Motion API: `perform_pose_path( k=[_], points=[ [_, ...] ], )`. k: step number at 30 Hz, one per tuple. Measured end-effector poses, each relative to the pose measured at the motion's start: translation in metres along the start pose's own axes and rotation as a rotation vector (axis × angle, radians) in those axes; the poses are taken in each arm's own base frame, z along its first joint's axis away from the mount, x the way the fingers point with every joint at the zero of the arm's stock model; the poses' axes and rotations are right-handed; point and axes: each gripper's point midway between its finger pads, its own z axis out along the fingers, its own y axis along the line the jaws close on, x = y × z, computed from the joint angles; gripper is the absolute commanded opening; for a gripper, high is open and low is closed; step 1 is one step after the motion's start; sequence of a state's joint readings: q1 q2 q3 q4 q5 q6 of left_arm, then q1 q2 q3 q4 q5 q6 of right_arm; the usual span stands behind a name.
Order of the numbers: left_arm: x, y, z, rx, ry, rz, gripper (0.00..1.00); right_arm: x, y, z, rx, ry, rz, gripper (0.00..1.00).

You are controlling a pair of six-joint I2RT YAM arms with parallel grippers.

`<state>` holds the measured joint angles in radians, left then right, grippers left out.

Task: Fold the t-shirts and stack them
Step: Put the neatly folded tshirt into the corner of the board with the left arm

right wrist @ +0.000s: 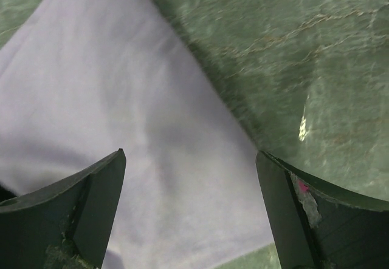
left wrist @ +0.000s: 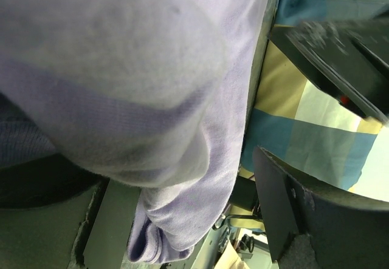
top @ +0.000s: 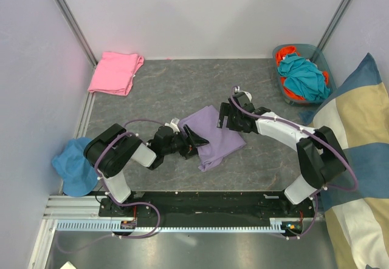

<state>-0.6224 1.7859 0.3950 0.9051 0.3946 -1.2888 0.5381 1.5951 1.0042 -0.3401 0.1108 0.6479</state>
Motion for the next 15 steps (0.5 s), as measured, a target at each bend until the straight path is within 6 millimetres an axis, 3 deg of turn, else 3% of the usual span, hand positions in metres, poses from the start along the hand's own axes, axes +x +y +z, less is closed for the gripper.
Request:
perform_pose_path(
  k=[8, 11, 15],
  points=[
    [0.000, 0.000, -0.002, -0.003, -0.009, 0.002, 0.83, -0.006, -0.032, 0.045, 0.091, 0.008, 0.020, 0.97],
    [0.000, 0.000, -0.002, -0.005, -0.013, 0.001, 0.84, -0.021, -0.025, 0.053, 0.074, -0.019, 0.015, 0.97],
    [0.000, 0.000, -0.002, -0.007, -0.016, 0.002, 0.84, -0.023, -0.021, 0.057, 0.055, -0.019, 0.011, 0.97]
  ],
)
